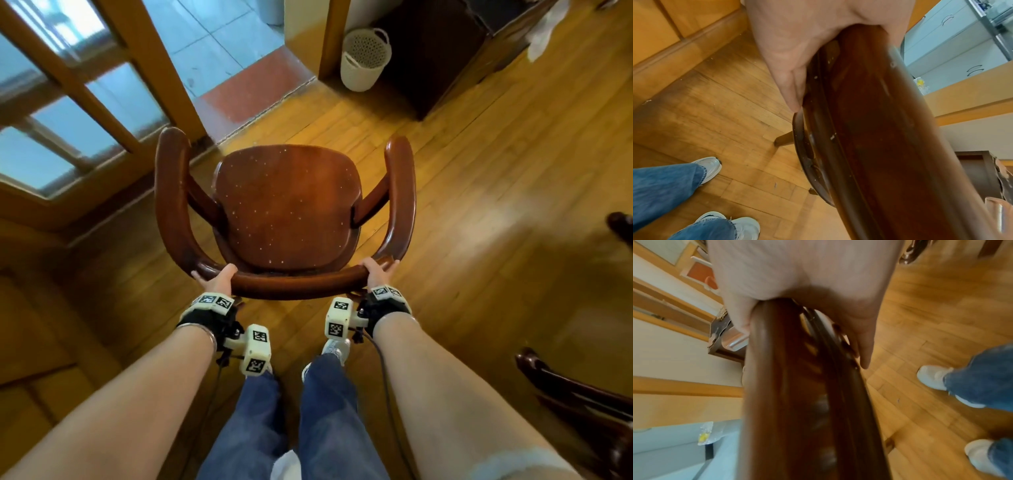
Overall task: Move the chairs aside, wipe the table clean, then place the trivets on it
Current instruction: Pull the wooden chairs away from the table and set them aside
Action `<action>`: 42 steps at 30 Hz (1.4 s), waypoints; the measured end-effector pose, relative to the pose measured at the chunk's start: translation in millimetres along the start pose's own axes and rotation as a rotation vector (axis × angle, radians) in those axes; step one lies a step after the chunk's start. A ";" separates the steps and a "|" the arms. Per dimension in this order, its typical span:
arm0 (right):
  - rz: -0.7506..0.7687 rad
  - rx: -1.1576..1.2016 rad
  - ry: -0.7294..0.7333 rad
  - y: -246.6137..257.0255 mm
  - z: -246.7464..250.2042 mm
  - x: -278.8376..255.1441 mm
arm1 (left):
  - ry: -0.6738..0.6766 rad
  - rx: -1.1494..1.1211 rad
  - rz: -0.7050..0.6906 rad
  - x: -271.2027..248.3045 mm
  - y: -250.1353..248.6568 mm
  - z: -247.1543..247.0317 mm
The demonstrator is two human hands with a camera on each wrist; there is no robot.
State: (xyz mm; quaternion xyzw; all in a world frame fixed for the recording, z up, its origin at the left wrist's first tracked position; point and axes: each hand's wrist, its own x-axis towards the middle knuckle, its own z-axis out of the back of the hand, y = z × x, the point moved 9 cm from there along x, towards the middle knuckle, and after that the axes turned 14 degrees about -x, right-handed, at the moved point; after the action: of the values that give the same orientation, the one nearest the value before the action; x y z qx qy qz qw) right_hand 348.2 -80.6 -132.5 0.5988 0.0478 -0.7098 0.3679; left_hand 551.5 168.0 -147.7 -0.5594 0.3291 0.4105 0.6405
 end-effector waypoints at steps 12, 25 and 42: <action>0.063 0.002 -0.010 23.8 30.2 13.5 | 0.000 -0.091 -0.065 -15.7 -11.5 -31.3; 0.041 0.184 -0.125 21.7 153.7 52.8 | 0.163 0.103 -0.061 -57.5 32.6 -152.9; -0.159 0.487 -0.322 -23.9 364.9 73.8 | 0.447 0.738 -0.123 -150.3 141.8 -387.1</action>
State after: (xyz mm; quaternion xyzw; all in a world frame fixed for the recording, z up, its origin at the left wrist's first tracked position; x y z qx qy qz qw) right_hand 36.1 -283.1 -105.2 0.5435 -0.1360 -0.8128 0.1597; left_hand 372.2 -232.3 -139.6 -0.3867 0.5503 0.0950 0.7339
